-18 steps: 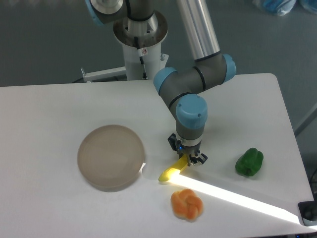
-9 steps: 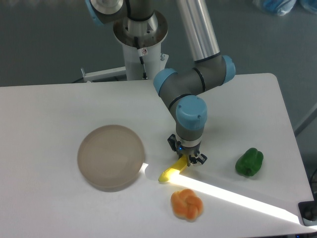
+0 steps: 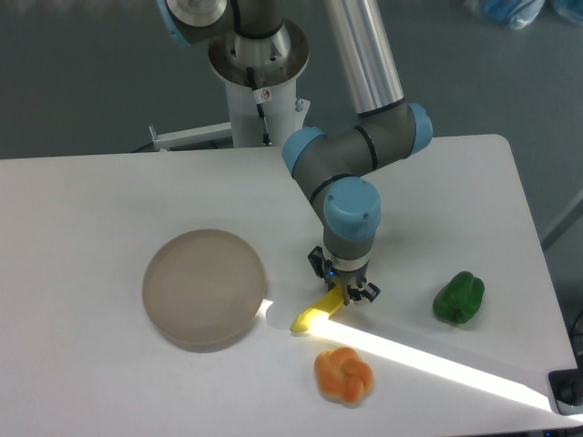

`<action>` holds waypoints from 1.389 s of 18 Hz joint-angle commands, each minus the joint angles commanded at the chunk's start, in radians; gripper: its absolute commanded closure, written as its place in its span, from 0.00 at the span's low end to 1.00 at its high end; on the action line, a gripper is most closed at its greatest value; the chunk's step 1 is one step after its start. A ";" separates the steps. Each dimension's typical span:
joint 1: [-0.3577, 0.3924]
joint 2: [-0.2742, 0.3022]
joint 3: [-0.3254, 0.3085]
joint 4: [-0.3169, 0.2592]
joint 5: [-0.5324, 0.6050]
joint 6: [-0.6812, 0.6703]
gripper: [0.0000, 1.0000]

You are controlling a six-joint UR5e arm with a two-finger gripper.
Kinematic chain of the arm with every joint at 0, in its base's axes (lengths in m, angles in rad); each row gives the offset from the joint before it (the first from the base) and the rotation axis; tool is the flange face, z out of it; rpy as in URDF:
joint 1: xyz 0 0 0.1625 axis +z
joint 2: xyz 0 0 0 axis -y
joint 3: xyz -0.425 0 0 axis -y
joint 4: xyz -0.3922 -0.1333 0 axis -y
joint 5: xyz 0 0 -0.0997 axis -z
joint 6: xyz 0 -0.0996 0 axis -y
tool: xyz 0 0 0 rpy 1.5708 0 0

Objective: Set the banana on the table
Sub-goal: 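Lower the banana onto the table beside the plate, then open the gripper to release the banana, then raise the open gripper away from the banana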

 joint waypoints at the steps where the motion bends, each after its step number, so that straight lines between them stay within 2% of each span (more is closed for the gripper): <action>1: 0.000 0.000 0.000 0.000 0.000 -0.002 0.67; 3: 0.000 0.002 0.003 0.002 -0.002 -0.008 0.47; 4: 0.000 0.003 0.012 0.000 -0.003 -0.011 0.29; 5: 0.002 0.003 0.014 0.000 -0.003 -0.009 0.23; 6: 0.002 0.005 0.015 0.002 -0.003 -0.011 0.10; 8: 0.003 0.009 0.021 0.000 -0.005 -0.011 0.00; 11: 0.005 0.034 0.061 0.000 -0.011 -0.018 0.00; 16: 0.005 0.011 0.205 -0.002 -0.018 -0.081 0.00; 17: 0.005 0.000 0.236 -0.002 -0.018 -0.077 0.00; 18: 0.006 -0.026 0.305 -0.006 -0.015 -0.083 0.00; 19: 0.006 -0.047 0.345 -0.008 -0.015 -0.084 0.00; 22: 0.008 -0.142 0.463 -0.005 -0.011 -0.084 0.00; 25: 0.014 -0.167 0.523 -0.005 -0.011 -0.069 0.00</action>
